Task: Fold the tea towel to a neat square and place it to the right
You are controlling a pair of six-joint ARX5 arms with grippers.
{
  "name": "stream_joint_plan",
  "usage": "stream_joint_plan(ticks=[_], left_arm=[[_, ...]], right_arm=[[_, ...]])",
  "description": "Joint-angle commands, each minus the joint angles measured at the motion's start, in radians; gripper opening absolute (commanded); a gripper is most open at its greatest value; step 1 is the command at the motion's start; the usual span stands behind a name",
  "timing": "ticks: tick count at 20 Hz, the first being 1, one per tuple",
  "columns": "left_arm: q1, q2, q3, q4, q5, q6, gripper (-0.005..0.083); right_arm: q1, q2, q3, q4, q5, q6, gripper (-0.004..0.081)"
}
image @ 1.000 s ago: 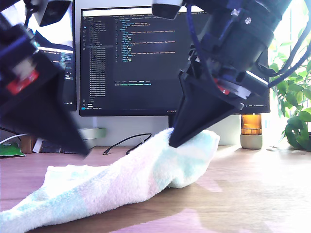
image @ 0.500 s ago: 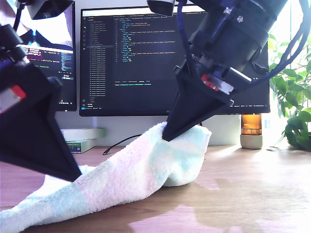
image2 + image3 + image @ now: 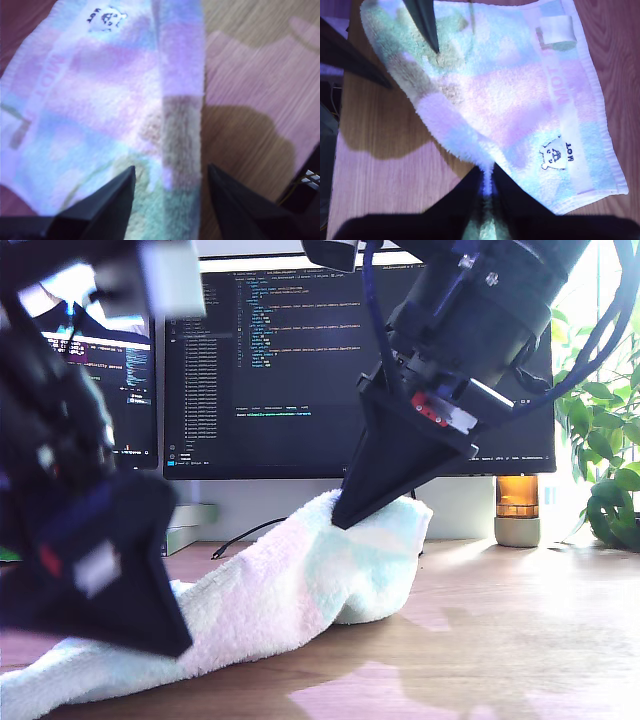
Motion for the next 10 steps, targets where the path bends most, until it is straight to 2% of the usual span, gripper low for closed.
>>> stream_joint_plan(ticks=[1, 8, 10], left_arm=[[-0.003, 0.018, -0.045, 0.007, -0.009, 0.004, 0.0416], [-0.003, 0.019, -0.056, -0.040, -0.044, -0.026, 0.0410], [-0.003, 0.019, -0.056, -0.064, -0.043, -0.034, 0.0324]], right_arm=[[-0.003, 0.010, 0.009, 0.008, -0.003, 0.004, -0.0013], [-0.008, 0.010, 0.009, 0.007, -0.003, 0.003, -0.0013], [-0.009, 0.010, 0.009, 0.009, -0.003, 0.004, -0.0013]])
